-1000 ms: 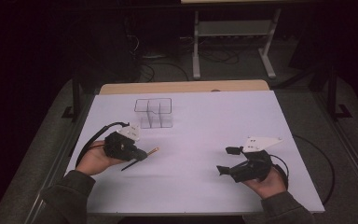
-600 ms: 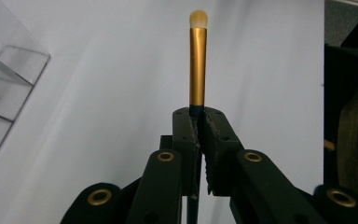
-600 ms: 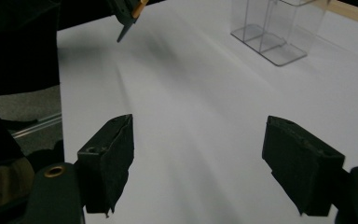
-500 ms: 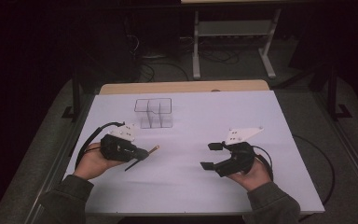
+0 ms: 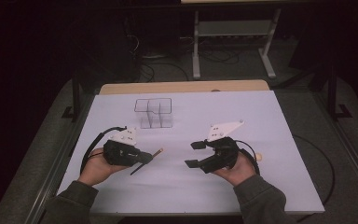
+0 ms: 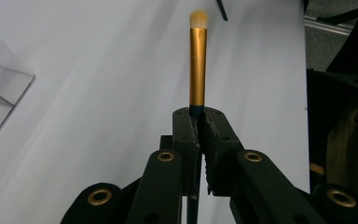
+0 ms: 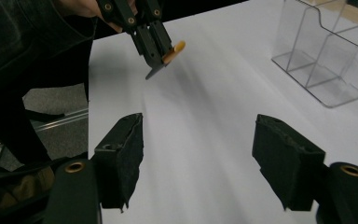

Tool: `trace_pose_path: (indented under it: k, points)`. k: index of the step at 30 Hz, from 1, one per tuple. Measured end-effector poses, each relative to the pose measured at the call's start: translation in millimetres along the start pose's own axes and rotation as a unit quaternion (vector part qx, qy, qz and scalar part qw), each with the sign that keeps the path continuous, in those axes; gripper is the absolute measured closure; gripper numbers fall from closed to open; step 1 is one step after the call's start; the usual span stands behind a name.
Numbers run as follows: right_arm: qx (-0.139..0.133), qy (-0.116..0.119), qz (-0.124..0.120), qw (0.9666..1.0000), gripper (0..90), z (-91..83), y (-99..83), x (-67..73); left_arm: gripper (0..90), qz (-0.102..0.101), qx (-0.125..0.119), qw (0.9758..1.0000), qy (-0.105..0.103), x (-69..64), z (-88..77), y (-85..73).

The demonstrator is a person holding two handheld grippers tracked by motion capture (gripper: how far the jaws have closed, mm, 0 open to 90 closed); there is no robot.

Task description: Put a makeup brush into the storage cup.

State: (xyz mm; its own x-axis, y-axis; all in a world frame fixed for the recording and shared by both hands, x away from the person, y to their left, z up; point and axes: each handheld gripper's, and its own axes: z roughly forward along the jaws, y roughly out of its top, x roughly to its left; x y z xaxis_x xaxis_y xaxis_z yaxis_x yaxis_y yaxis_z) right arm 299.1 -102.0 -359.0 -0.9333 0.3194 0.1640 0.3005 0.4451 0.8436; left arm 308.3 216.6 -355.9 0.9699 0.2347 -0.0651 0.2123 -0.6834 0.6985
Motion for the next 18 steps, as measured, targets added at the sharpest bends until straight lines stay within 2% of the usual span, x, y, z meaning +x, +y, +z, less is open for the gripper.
trace_pose_path:
  k: [12, 18]
  points:
    - [0.018, 0.04, 0.002, 0.999, 42.3, 20.0, 13.7, 1.3, 83.9, 0.011, -0.014, 0.9998, -0.011, -12.2, 13.5, 6.2]
    - [0.022, 0.054, -0.007, 0.9983, 47.9, 27.9, 16.4, 3.2, 83.9, 0.019, -0.017, 0.9995, -0.016, -16.0, 17.8, 11.3]
